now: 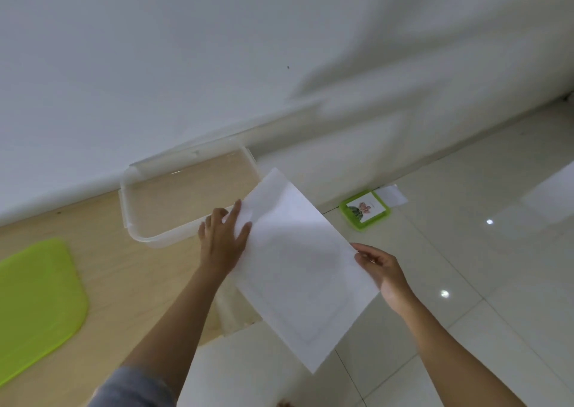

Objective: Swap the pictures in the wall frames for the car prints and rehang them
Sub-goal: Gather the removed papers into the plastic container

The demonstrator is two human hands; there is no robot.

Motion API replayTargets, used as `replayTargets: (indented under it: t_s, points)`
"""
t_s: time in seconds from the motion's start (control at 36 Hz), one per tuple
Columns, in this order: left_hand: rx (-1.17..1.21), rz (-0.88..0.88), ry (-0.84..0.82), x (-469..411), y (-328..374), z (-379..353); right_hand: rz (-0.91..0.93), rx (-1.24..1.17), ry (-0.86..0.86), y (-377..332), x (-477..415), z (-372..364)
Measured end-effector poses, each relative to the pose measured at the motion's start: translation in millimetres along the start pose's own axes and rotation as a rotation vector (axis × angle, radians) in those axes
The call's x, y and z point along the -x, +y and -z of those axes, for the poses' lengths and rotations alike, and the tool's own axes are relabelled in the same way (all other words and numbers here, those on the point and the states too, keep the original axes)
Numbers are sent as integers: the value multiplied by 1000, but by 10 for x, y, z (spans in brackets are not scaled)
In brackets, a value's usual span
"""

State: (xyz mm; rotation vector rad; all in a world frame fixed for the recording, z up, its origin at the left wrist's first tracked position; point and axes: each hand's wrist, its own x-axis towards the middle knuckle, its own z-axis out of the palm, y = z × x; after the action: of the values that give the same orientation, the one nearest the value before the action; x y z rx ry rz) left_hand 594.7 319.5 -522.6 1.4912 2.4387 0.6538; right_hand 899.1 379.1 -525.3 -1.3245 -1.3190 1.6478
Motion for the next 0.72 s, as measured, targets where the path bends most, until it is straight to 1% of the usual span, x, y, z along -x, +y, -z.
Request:
replayTargets:
  t_s: [0.06, 0.14, 0.28, 0.39, 0.47, 0.58, 0.72]
  points:
    - [44, 11, 16, -39, -23, 118, 12, 11, -9, -64, -37, -56]
    - [74, 38, 94, -51, -111, 280, 71, 100, -28, -197, -127, -200]
    - [118, 105, 198, -65, -343, 531, 128, 192, 23, -473, -407, -550]
    - [166, 245, 308, -154, -596, 726, 213, 279, 21, -749, -731, -936]
    - [241, 382, 349, -253, -834, 835, 242, 331, -3, -899, -990, -1249]
    - [361, 513, 400, -393, -1138, 909, 235, 309, 23, -982, -1313, -1698]
    - [441, 647, 459, -671, -1427, 874, 185, 203, 90, -989, -1704, -2169]
